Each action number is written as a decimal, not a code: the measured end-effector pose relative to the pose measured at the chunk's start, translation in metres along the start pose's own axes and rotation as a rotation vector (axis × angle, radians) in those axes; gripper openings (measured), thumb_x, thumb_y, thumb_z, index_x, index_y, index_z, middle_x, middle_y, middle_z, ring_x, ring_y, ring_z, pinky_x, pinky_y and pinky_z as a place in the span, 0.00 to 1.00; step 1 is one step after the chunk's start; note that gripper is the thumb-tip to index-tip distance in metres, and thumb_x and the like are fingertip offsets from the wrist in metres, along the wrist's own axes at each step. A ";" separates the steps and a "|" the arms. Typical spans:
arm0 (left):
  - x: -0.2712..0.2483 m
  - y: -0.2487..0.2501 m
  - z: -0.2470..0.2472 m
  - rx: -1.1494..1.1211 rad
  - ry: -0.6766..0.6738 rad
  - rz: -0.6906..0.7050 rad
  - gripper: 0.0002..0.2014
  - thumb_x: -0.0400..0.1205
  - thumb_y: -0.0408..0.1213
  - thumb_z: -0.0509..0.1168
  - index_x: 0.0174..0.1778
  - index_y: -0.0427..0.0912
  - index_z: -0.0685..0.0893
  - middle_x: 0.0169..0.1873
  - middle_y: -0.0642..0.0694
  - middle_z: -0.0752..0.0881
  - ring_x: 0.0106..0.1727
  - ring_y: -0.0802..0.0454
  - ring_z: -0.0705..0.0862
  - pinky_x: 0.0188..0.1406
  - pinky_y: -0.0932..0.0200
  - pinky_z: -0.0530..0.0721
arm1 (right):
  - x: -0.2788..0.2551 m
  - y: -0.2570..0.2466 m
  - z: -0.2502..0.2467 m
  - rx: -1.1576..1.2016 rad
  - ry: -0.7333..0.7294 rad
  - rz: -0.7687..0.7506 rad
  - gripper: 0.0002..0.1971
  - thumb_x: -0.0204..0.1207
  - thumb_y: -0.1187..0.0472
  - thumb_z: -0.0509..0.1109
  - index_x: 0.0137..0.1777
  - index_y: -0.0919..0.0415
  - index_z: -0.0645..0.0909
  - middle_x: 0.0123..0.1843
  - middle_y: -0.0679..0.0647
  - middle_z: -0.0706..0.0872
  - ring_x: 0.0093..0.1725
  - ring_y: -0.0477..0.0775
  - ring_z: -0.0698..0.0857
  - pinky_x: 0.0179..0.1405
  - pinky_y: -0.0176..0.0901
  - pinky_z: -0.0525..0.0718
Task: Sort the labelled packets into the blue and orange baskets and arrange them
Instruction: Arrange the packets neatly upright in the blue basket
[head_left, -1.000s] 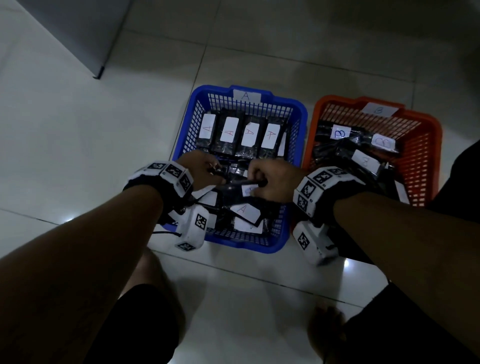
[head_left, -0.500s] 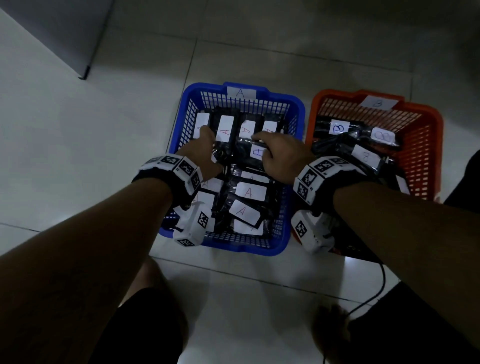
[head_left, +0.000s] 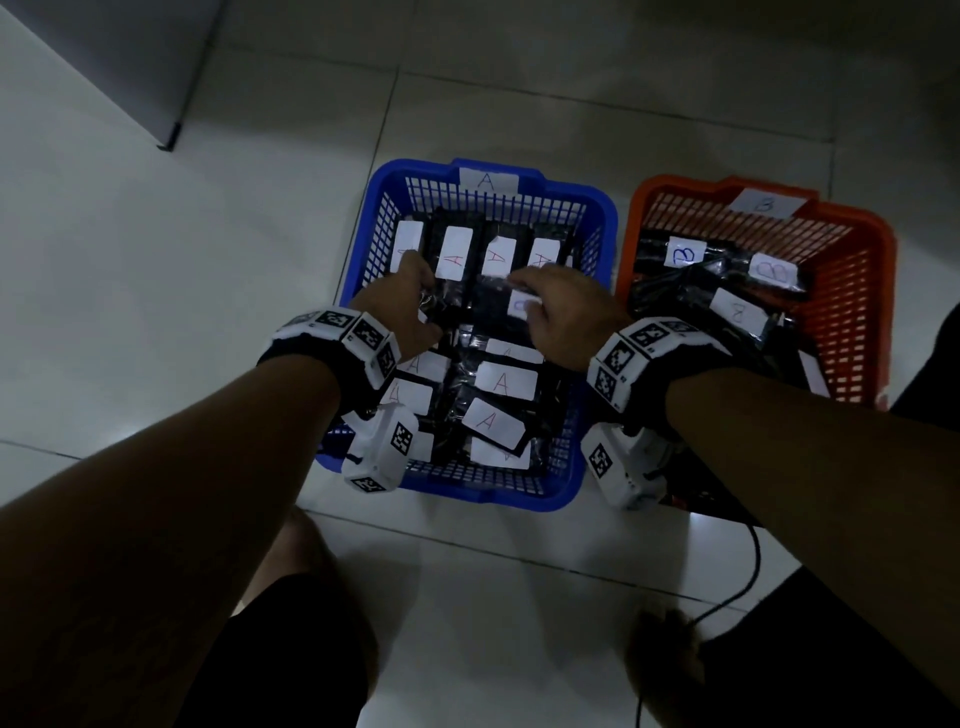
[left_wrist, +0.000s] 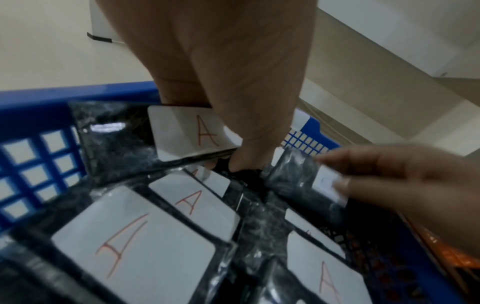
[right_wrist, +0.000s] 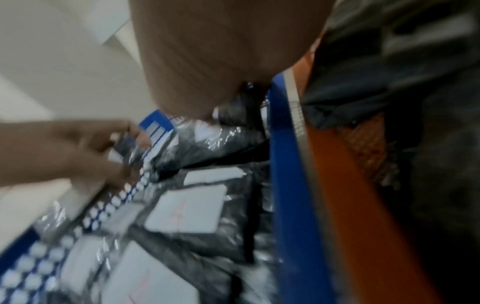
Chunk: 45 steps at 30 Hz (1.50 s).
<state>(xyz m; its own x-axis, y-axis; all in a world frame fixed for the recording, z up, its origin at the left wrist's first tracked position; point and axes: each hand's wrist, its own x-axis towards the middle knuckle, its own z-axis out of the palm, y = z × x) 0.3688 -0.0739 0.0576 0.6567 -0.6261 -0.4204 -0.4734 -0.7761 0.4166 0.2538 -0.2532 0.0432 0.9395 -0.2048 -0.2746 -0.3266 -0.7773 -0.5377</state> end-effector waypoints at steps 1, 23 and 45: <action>0.000 -0.001 0.002 0.007 -0.001 -0.004 0.25 0.76 0.37 0.71 0.64 0.36 0.67 0.38 0.46 0.77 0.36 0.48 0.77 0.25 0.61 0.72 | 0.002 0.000 0.000 0.020 0.061 0.011 0.20 0.80 0.64 0.60 0.72 0.57 0.75 0.63 0.57 0.81 0.62 0.59 0.79 0.63 0.56 0.78; 0.001 -0.012 0.018 -0.052 0.112 -0.048 0.26 0.71 0.35 0.76 0.63 0.35 0.76 0.54 0.39 0.85 0.53 0.44 0.84 0.44 0.59 0.78 | 0.032 0.016 -0.005 -0.308 0.078 -0.061 0.29 0.73 0.48 0.70 0.74 0.50 0.72 0.70 0.52 0.75 0.70 0.57 0.71 0.66 0.57 0.69; 0.059 0.070 0.019 0.123 -0.019 0.471 0.23 0.75 0.41 0.72 0.68 0.47 0.82 0.61 0.41 0.85 0.63 0.39 0.79 0.62 0.46 0.79 | -0.003 0.040 -0.031 -0.127 0.360 0.234 0.24 0.77 0.57 0.65 0.72 0.63 0.72 0.68 0.62 0.74 0.68 0.64 0.73 0.68 0.57 0.74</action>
<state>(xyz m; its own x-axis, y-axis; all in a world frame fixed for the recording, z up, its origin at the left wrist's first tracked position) 0.3632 -0.1667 0.0466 0.3443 -0.9118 -0.2240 -0.7832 -0.4105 0.4670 0.2410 -0.3021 0.0478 0.8254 -0.5602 -0.0699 -0.5403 -0.7479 -0.3857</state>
